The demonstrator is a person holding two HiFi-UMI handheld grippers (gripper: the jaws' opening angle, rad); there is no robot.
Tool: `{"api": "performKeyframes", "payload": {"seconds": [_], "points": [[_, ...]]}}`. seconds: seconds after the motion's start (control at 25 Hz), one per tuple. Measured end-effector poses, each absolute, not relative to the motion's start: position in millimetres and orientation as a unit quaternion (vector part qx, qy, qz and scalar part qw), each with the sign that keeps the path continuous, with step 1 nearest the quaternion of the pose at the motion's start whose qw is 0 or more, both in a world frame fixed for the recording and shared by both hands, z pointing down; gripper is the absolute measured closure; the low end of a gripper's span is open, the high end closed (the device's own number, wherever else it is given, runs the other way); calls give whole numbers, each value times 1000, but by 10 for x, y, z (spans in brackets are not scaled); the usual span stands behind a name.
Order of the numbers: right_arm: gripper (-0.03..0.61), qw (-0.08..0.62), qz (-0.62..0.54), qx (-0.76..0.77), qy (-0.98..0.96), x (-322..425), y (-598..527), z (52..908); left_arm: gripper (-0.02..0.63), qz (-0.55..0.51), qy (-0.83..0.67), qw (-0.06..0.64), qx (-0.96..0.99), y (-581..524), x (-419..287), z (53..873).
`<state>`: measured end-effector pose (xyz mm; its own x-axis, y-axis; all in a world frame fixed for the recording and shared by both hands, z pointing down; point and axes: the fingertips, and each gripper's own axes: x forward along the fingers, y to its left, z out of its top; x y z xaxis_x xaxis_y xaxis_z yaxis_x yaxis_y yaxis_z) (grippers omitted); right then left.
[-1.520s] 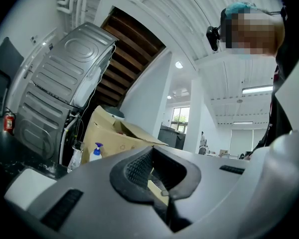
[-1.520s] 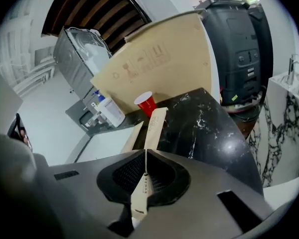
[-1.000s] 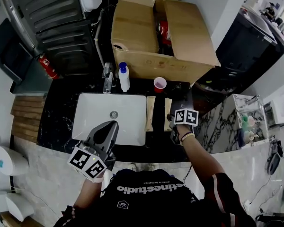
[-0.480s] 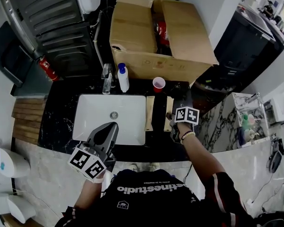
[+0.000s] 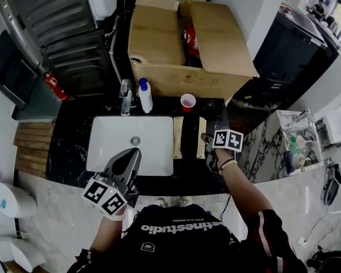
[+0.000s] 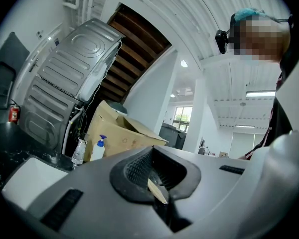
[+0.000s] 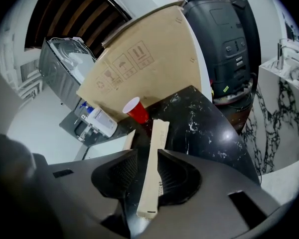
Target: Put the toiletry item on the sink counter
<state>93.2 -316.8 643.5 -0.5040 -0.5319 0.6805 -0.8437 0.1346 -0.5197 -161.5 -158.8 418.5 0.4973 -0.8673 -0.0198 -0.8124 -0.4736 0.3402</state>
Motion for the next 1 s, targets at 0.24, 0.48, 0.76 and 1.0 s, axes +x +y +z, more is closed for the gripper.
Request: {"api": "performKeyframes", "payload": {"seconds": [0.24, 0.48, 0.76, 1.0], "points": [[442, 130, 408, 483, -764, 1085, -3142, 5906, 598, -99, -488, 143, 855, -1637, -1591, 4154], [528, -37, 367, 437, -820, 926, -2831, 4830, 598, -94, -475, 139, 864, -1723, -1464, 4138], [540, -96, 178, 369, -907, 625, -2142, 3723, 598, -91, -446, 129, 881, -1927, -1160, 4072], [540, -44, 81, 393, -915, 681, -1876, 3685, 598, -74, -424, 117, 895, -1995, -918, 4044]]}}
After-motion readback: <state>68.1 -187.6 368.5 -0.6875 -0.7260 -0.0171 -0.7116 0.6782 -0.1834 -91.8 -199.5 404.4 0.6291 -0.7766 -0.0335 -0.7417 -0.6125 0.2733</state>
